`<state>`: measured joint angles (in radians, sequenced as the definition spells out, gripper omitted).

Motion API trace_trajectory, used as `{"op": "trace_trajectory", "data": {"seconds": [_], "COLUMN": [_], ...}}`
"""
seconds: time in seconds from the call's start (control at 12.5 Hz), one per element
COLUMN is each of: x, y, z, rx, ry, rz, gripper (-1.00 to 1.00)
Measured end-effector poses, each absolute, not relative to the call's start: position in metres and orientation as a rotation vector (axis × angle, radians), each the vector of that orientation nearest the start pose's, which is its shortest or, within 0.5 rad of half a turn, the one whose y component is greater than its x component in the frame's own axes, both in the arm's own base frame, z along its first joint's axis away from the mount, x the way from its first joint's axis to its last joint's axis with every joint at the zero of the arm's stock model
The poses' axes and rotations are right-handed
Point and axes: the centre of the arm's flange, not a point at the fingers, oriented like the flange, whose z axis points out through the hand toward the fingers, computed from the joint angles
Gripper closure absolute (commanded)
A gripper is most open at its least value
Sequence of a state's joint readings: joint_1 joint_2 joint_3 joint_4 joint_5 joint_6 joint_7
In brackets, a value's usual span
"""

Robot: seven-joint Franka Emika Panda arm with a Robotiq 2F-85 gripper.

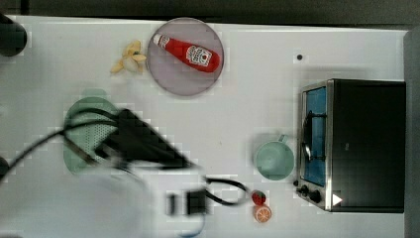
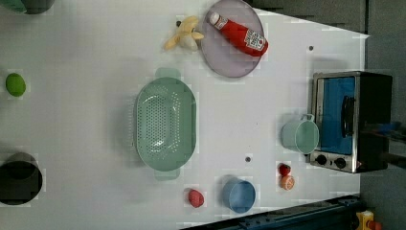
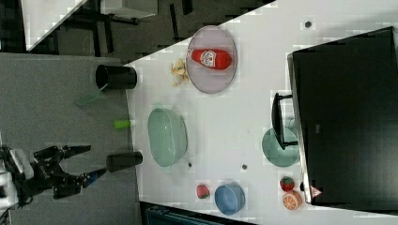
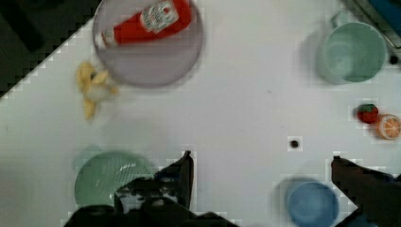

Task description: Drag strainer left to right.

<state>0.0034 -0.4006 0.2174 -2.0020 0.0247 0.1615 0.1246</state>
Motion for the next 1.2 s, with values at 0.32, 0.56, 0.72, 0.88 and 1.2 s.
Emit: {"op": "trace_trajectory", "data": {"seconds": [0.32,0.56,0.72,0.88,1.2], "x": [0.450,0.446,0.433,0.438,0.456], "y": [0.247,0.323,0.336,0.349,0.322], "z": [0.508,0.405,0.350,0.310,0.231], "rx": [-2.961,-2.875,-2.802,-2.635,-2.414], "ry": [1.147,1.362,1.575,1.775,2.047], "rz": [-0.090,0.087,0.201,0.268,0.322], "gripper": [-1.00,-1.00,-1.00,-1.00,-1.00]}}
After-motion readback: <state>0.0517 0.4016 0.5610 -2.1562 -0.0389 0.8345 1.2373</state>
